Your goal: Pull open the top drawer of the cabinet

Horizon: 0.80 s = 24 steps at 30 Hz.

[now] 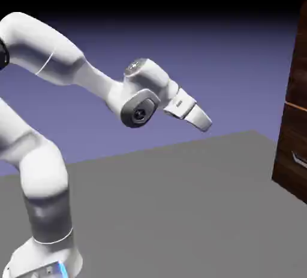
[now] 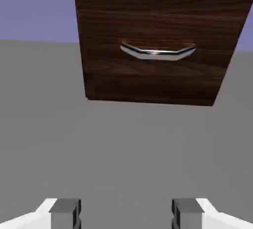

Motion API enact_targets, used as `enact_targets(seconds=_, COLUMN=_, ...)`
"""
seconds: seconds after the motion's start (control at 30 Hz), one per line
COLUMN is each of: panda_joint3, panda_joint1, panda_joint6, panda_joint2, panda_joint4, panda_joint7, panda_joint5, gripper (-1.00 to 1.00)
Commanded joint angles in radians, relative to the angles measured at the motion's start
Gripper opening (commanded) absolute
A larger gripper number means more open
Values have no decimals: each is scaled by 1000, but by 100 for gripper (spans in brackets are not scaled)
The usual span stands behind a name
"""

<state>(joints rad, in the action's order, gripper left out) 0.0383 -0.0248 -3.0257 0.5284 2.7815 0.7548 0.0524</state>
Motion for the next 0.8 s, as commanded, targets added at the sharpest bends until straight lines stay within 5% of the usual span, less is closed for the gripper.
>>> enact_targets(seconds=0.0, panda_joint3=32, panda_joint1=-11, panda_joint6=9, panda_joint2=-35, panda_joint4=-24, panda_joint7=11, panda_joint5=44, gripper=0)
enact_targets(seconds=0.77, panda_joint3=763, panda_joint1=-255, panda_joint6=225, panda_joint2=-828, panda_joint4=-568, panda_joint7=274, panda_joint5=1044, gripper=0)
